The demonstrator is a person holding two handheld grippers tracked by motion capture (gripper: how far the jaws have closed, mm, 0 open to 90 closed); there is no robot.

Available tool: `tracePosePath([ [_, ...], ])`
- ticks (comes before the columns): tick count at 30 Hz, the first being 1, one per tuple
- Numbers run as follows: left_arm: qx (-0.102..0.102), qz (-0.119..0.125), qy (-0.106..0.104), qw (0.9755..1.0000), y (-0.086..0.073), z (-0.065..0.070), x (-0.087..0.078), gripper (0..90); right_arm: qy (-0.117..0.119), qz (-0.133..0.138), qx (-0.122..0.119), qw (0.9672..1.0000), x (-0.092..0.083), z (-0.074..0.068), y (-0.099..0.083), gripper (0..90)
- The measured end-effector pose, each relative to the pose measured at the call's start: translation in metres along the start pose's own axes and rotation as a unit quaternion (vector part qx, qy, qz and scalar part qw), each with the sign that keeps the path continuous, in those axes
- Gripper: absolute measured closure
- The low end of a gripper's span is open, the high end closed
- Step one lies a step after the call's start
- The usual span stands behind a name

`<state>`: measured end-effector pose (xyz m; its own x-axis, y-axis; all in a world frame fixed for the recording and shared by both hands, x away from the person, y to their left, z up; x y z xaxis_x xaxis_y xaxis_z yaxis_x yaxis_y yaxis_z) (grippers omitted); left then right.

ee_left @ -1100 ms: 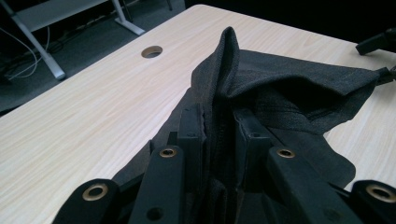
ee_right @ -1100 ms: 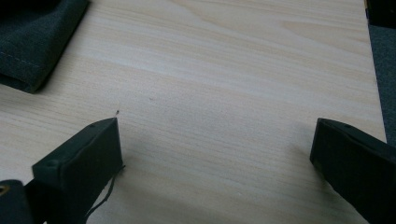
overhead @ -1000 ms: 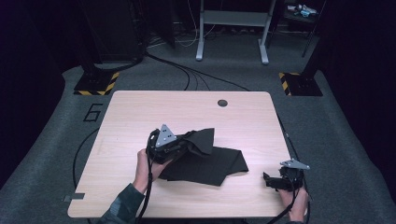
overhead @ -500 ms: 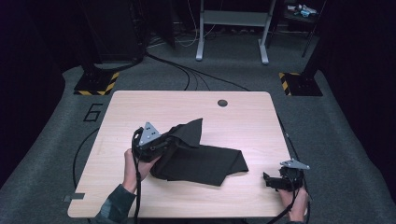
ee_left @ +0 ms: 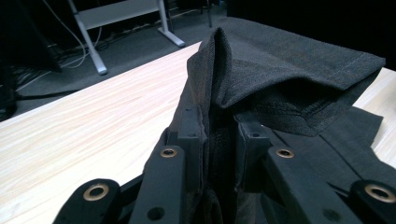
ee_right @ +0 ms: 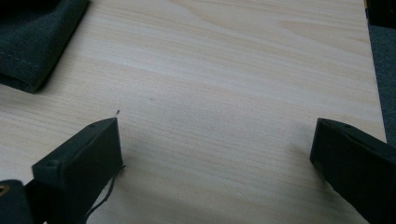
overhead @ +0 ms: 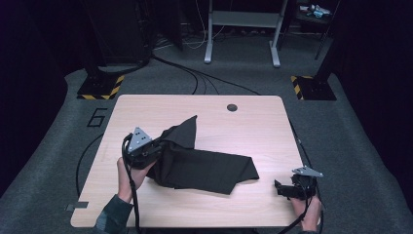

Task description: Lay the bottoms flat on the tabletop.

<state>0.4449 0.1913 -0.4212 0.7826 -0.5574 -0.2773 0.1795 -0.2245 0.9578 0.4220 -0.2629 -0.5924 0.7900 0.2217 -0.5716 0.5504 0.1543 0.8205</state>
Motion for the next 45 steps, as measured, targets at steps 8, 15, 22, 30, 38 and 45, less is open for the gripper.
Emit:
tracePosePath([
  [8,-0.025,0.014,0.028,0.9992,-0.009,-0.021,-0.016,75.7,0.0,0.0,0.0,1.0,0.0,0.0,0.0,1.4],
  [15,-0.054,0.023,0.049,0.9971,-0.018,-0.039,-0.026,75.6,0.0,0.0,0.0,1.0,0.0,0.0,0.0,1.4],
  [22,-0.067,0.022,0.069,0.9951,-0.028,-0.054,-0.037,75.6,-0.001,0.0,0.0,1.0,0.0,0.0,0.0,1.5],
  [30,-0.094,0.016,0.088,0.9916,-0.044,-0.071,-0.045,75.1,0.0,0.0,0.0,1.0,0.0,0.0,0.0,1.5],
  [38,-0.112,0.011,0.102,0.9883,-0.059,-0.084,-0.055,74.0,-0.001,0.0,0.0,1.0,0.0,0.0,0.0,1.5],
  [45,-0.129,0.001,0.121,0.9843,-0.075,-0.098,-0.064,69.5,-0.001,0.0,0.0,1.0,0.0,0.0,0.0,1.5],
])
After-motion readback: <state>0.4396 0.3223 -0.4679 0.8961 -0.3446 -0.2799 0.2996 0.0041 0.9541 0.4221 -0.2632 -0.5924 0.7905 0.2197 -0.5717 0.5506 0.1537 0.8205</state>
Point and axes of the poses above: each handheld gripper's, and its own axes: x roughly forward along the jaws, y roughly out of its top, z roughly to its right, the point moved 9 cm from there along x, roughly forward along the jaws, and after that the axes turned 9 degrees about z, right-handed, at the moved point
